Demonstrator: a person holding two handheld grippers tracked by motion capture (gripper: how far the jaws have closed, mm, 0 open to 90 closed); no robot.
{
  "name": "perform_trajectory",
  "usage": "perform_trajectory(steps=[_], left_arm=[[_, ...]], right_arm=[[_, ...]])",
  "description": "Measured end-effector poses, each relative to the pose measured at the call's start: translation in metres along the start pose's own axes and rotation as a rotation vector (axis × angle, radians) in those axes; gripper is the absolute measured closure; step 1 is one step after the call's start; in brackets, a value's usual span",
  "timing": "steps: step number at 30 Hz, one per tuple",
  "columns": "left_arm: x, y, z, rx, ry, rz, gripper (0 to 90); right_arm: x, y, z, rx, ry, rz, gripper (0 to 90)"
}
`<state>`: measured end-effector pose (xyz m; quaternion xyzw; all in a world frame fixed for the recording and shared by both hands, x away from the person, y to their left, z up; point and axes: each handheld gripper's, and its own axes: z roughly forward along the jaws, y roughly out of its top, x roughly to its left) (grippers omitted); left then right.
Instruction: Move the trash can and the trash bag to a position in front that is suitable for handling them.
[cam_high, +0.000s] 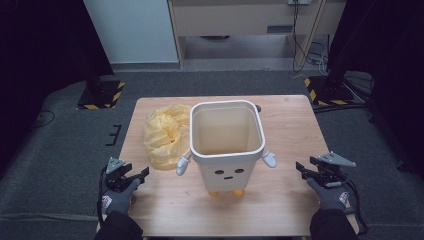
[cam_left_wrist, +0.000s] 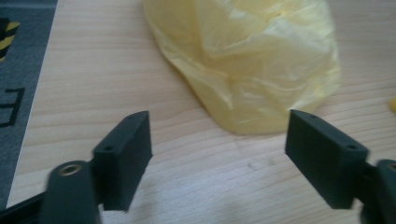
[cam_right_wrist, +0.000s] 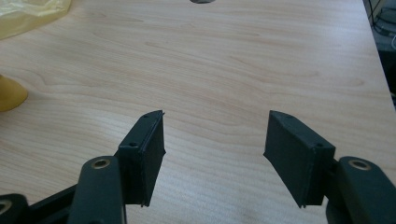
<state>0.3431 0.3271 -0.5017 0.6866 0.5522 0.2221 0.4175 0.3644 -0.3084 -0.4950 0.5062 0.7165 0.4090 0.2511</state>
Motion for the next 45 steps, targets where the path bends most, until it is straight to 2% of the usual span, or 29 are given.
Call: perform_trajectory(steps=[4, 6, 11, 13, 15, 20, 24, 29, 33, 39, 41, 42, 43, 45], left_arm=[[-0.006, 0.011, -0.011, -0.039, 0.009, 0.092, 27.4], [-0.007, 0.015, -0.018, -0.078, -0.002, 0.108, 27.6], [-0.009, 0.025, -0.038, -0.159, 0.006, 0.126, 30.3], [-0.012, 0.031, -0.045, -0.192, -0.005, 0.114, 31.2], [-0.017, 0.038, -0.051, -0.227, -0.016, 0.130, 31.4], [-0.036, 0.055, -0.064, -0.273, -0.049, 0.197, 31.8], [-0.049, 0.064, -0.074, -0.316, -0.087, 0.211, 34.1], [-0.067, 0.074, -0.080, -0.337, -0.147, 0.228, 34.9], [-0.083, 0.078, -0.083, -0.346, -0.189, 0.237, 35.0], [-0.109, 0.078, -0.087, -0.358, -0.233, 0.280, 36.1], [-0.118, 0.077, -0.086, -0.349, -0.240, 0.298, 35.6], [-0.126, 0.075, -0.085, -0.338, -0.250, 0.310, 35.2], [-0.126, 0.075, -0.085, -0.338, -0.250, 0.310, 35.2], [-0.132, 0.074, -0.082, -0.335, -0.259, 0.341, 35.2]], right_arm=[[0.003, 0.009, -0.002, -0.036, 0.006, 0.001, 38.0], [0.005, 0.015, -0.002, -0.044, 0.000, -0.013, 38.2], [0.010, 0.028, -0.006, -0.080, 0.014, -0.030, 38.7], [0.013, 0.035, -0.008, -0.102, 0.024, -0.037, 39.2], [0.015, 0.042, -0.011, -0.132, 0.034, -0.035, 39.2], [0.019, 0.062, -0.023, -0.195, 0.064, -0.028, 39.3], [0.024, 0.071, -0.034, -0.219, 0.093, -0.026, 38.9], [0.030, 0.079, -0.040, -0.230, 0.116, -0.036, 38.4], [0.039, 0.086, -0.044, -0.232, 0.136, -0.065, 37.9], [0.054, 0.095, -0.052, -0.246, 0.179, -0.096, 38.4], [0.060, 0.097, -0.055, -0.252, 0.202, -0.103, 39.1], [0.066, 0.099, -0.056, -0.258, 0.244, -0.104, 39.1], [0.066, 0.099, -0.056, -0.258, 0.244, -0.104, 39.1], [0.071, 0.100, -0.056, -0.255, 0.277, -0.108, 39.1]])
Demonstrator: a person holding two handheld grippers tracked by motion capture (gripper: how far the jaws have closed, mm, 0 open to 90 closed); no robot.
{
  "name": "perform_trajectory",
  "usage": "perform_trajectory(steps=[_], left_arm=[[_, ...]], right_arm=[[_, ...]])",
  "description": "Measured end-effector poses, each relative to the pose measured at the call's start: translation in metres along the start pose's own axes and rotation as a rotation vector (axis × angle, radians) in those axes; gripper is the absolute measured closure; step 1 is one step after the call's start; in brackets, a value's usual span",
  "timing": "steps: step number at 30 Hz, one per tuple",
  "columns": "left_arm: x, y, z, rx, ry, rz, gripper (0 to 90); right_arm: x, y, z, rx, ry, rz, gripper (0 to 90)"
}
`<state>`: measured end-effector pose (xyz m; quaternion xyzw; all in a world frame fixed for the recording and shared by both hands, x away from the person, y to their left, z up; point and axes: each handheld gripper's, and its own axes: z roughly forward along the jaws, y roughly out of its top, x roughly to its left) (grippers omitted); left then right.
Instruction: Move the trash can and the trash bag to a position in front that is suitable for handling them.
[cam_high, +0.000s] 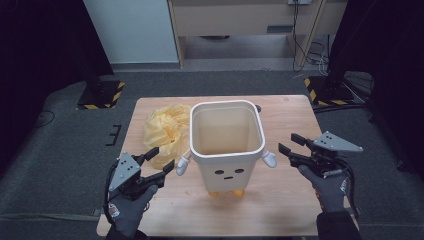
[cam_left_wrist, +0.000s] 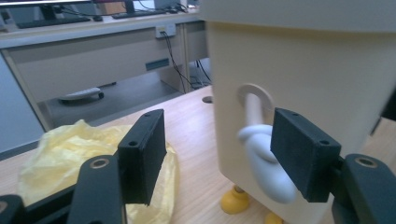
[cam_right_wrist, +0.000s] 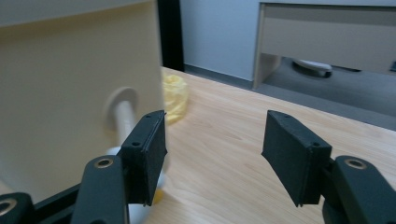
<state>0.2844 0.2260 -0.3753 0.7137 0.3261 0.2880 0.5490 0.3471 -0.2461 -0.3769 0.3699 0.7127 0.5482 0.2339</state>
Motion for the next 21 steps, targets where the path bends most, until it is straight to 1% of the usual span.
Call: perform_trajectory(steps=[2, 4, 6, 9, 10, 11, 14, 15, 16, 17, 18, 21], left_arm=[[-0.005, -0.002, 0.004, 0.013, -0.010, 0.011, 35.1], [-0.010, -0.005, 0.009, 0.025, -0.018, 0.014, 35.3], [-0.013, -0.009, 0.014, 0.041, -0.027, 0.016, 35.5], [-0.017, -0.015, 0.021, 0.065, -0.035, 0.014, 36.9], [-0.018, -0.017, 0.023, 0.070, -0.037, 0.019, 40.0], [-0.018, -0.018, 0.025, 0.069, -0.038, 0.019, 40.0], [-0.016, -0.020, 0.029, 0.068, -0.039, 0.011, 47.2], [-0.014, -0.020, 0.030, 0.066, -0.046, -0.001, 48.5], [-0.012, -0.021, 0.030, 0.065, -0.051, -0.012, 49.5], [-0.011, -0.021, 0.030, 0.063, -0.052, -0.016, 51.3], [-0.009, -0.022, 0.030, 0.063, -0.056, -0.019, 53.0], [-0.002, -0.023, 0.031, 0.056, -0.064, -0.033, 58.9]], right_arm=[[0.004, 0.001, 0.003, 0.017, 0.034, -0.004, 39.4], [0.009, 0.001, 0.006, 0.036, 0.063, -0.023, 39.6], [0.014, 0.000, 0.010, 0.050, 0.104, -0.024, 39.7], [0.018, -0.003, 0.017, 0.080, 0.145, -0.022, 40.6], [0.020, -0.006, 0.022, 0.109, 0.154, -0.031, 41.3], [0.020, -0.006, 0.022, 0.109, 0.154, -0.031, 41.3], [0.021, -0.011, 0.027, 0.133, 0.170, -0.032, 45.5], [0.022, -0.013, 0.028, 0.133, 0.178, -0.026, 47.9], [0.022, -0.013, 0.028, 0.138, 0.180, -0.030, 50.5], [0.023, -0.014, 0.029, 0.142, 0.190, -0.023, 52.2], [0.023, -0.015, 0.030, 0.148, 0.198, -0.025, 52.7], [0.026, -0.015, 0.030, 0.151, 0.211, -0.012, 53.3]])
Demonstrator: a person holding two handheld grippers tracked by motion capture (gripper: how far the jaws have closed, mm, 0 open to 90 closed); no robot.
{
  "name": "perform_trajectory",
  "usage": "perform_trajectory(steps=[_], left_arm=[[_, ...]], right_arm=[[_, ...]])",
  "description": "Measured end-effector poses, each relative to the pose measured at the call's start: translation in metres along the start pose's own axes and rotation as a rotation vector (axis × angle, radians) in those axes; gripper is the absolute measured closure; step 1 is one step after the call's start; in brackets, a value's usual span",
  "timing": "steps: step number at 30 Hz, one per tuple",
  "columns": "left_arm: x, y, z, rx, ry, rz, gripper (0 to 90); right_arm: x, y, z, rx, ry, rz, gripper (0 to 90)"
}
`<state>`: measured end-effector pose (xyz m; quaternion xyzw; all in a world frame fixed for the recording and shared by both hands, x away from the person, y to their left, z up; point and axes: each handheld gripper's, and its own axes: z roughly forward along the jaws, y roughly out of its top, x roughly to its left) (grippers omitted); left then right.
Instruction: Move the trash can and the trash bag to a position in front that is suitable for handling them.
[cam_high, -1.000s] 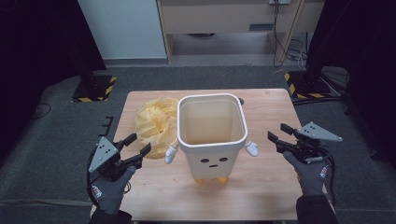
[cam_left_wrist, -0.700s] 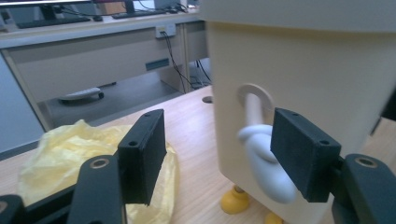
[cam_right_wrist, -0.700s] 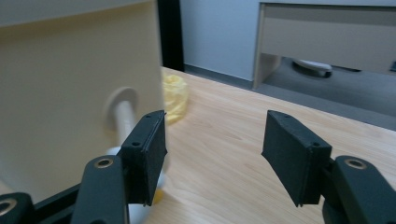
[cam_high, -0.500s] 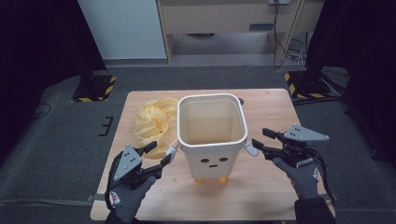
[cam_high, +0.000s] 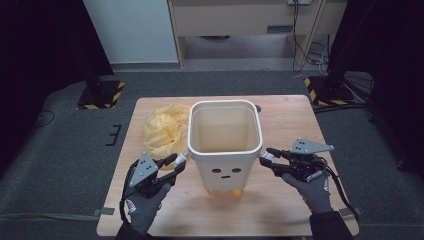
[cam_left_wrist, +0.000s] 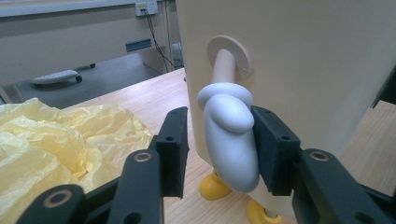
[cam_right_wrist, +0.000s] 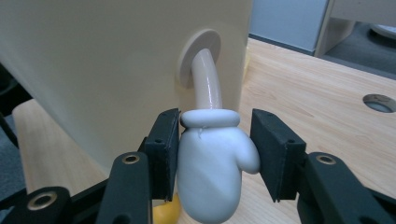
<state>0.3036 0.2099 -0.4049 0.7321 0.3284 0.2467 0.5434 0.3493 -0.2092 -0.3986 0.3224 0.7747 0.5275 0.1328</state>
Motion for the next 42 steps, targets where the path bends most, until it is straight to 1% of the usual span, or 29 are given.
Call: perform_trajectory(steps=[9, 10, 13, 14, 15, 19, 20, 22, 23, 27, 29, 32, 34, 35, 36, 37, 38, 39, 40, 42], left_arm=[[0.011, -0.001, 0.003, -0.009, -0.005, 0.003, 67.0], [0.013, -0.001, 0.004, -0.010, -0.005, 0.004, 67.0], [0.017, -0.002, 0.006, -0.018, -0.011, -0.005, 67.1], [0.018, -0.002, 0.006, -0.023, -0.013, -0.007, 67.1], [0.018, -0.003, 0.006, -0.024, -0.013, -0.006, 67.1], [0.019, -0.004, 0.007, -0.031, -0.013, -0.002, 67.1], [0.019, -0.005, 0.008, -0.030, -0.013, -0.003, 67.1], [0.021, -0.006, 0.010, -0.013, -0.022, -0.009, 66.9], [0.021, -0.007, 0.012, -0.017, -0.023, -0.014, 65.9], [0.027, -0.008, 0.015, -0.011, -0.031, -0.018, 64.8], [0.029, -0.009, 0.017, -0.018, -0.044, -0.034, 66.9], [0.031, -0.009, 0.018, -0.022, -0.049, -0.042, 67.2], [0.030, -0.009, 0.018, -0.026, -0.044, -0.035, 67.4], [0.030, -0.009, 0.018, -0.025, -0.041, -0.033, 67.4], [0.030, -0.009, 0.018, -0.025, -0.042, -0.033, 67.5], [0.031, -0.009, 0.018, -0.025, -0.042, -0.034, 67.5], [0.031, -0.010, 0.018, -0.026, -0.044, -0.035, 67.5], [0.032, -0.010, 0.019, -0.027, -0.044, -0.036, 67.5], [0.032, -0.010, 0.019, -0.028, -0.040, -0.036, 67.5], [0.034, -0.010, 0.021, -0.030, -0.032, -0.039, 67.5]], right_arm=[[0.006, -0.002, 0.001, -0.006, 0.032, 0.017, 53.5], [0.007, -0.002, 0.001, -0.005, 0.042, 0.018, 53.6], [0.008, -0.002, 0.002, -0.009, 0.047, 0.024, 53.5], [0.008, -0.002, 0.002, -0.013, 0.048, 0.028, 53.1], [0.007, -0.002, 0.004, -0.021, 0.050, 0.031, 48.7], [0.007, -0.003, 0.007, -0.019, 0.043, 0.027, 46.4], [0.007, -0.003, 0.007, -0.022, 0.043, 0.028, 46.8], [0.008, -0.003, 0.008, -0.022, 0.051, 0.023, 49.5], [0.008, -0.003, 0.009, -0.018, 0.061, 0.025, 53.5], [0.012, -0.004, 0.008, 0.001, 0.090, 0.021, 53.9], [0.014, -0.005, 0.008, 0.005, 0.101, 0.021, 54.0], [0.014, -0.005, 0.008, 0.005, 0.106, 0.022, 53.8], [0.014, -0.003, 0.008, 0.003, 0.106, 0.023, 51.9], [0.014, -0.002, 0.009, 0.000, 0.096, 0.014, 47.1], [0.013, -0.002, 0.012, 0.002, 0.088, 0.015, 45.3], [0.013, -0.002, 0.012, 0.002, 0.088, 0.015, 45.3], [0.013, -0.002, 0.013, -0.001, 0.091, 0.019, 45.4], [0.013, -0.002, 0.015, -0.003, 0.100, 0.020, 49.6], [0.014, -0.003, 0.015, 0.002, 0.122, 0.028, 53.9], [0.017, -0.003, 0.016, 0.007, 0.137, 0.032, 54.4]])
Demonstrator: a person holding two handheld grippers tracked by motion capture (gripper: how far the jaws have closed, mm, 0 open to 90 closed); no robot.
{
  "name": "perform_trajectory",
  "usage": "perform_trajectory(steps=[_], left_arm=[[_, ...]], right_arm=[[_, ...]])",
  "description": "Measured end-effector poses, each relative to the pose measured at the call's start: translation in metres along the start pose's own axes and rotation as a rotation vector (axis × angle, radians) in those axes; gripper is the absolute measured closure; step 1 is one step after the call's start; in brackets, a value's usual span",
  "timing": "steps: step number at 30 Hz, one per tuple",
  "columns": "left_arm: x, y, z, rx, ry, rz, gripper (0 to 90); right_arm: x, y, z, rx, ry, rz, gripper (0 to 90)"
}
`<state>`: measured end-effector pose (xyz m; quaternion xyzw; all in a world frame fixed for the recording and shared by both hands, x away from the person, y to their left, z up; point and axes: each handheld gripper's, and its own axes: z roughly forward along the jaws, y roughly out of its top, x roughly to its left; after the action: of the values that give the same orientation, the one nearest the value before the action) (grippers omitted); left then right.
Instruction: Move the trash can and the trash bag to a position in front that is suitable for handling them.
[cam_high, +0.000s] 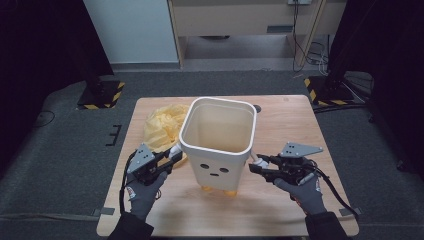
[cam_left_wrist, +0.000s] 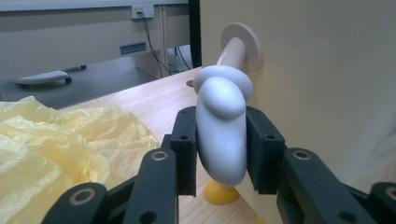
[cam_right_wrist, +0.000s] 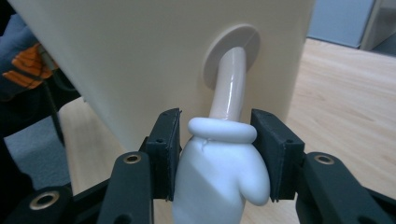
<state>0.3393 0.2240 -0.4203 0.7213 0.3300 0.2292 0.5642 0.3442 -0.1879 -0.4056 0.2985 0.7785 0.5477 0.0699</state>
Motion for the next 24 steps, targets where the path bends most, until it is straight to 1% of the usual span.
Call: perform_trajectory(steps=[2, 3, 5, 7, 11, 16, 20, 21, 22, 23, 24], left_arm=[[0.002, -0.001, 0.002, -0.007, -0.003, -0.016, 67.6], [0.003, -0.001, 0.004, -0.013, -0.005, -0.015, 67.7], [0.002, -0.001, 0.005, -0.019, -0.012, -0.018, 67.7], [0.000, -0.001, 0.006, -0.021, -0.015, -0.015, 67.8], [-0.001, 0.000, 0.005, -0.020, -0.027, -0.039, 67.9], [-0.002, 0.000, 0.006, -0.017, -0.039, -0.047, 68.0], [-0.001, 0.000, 0.007, -0.018, -0.044, -0.031, 67.8], [0.000, 0.000, 0.006, -0.016, -0.039, -0.018, 67.5], [0.001, -0.001, 0.006, 0.001, -0.032, -0.003, 66.9], [0.002, -0.002, 0.005, 0.031, -0.013, 0.017, 63.0], [0.003, -0.003, 0.003, 0.043, 0.014, 0.043, 56.1]], right_arm=[[0.003, 0.000, -0.001, 0.005, 0.024, 0.009, 55.0], [0.005, 0.001, -0.002, 0.009, 0.032, 0.011, 55.1], [0.006, 0.002, -0.005, 0.012, 0.037, 0.009, 55.4], [0.007, 0.003, -0.008, 0.029, 0.048, 0.012, 55.6], [0.008, 0.003, -0.011, 0.036, 0.056, 0.018, 55.9], [0.007, 0.004, -0.014, 0.049, 0.065, 0.028, 56.2], [0.007, 0.004, -0.015, 0.060, 0.064, 0.029, 56.0], [0.007, 0.004, -0.015, 0.058, 0.059, 0.024, 55.8], [0.007, 0.004, -0.014, 0.051, 0.049, 0.019, 55.6], [0.007, 0.004, -0.014, 0.048, 0.046, 0.015, 55.4], [0.007, 0.004, -0.014, 0.053, 0.039, 0.012, 55.3]])
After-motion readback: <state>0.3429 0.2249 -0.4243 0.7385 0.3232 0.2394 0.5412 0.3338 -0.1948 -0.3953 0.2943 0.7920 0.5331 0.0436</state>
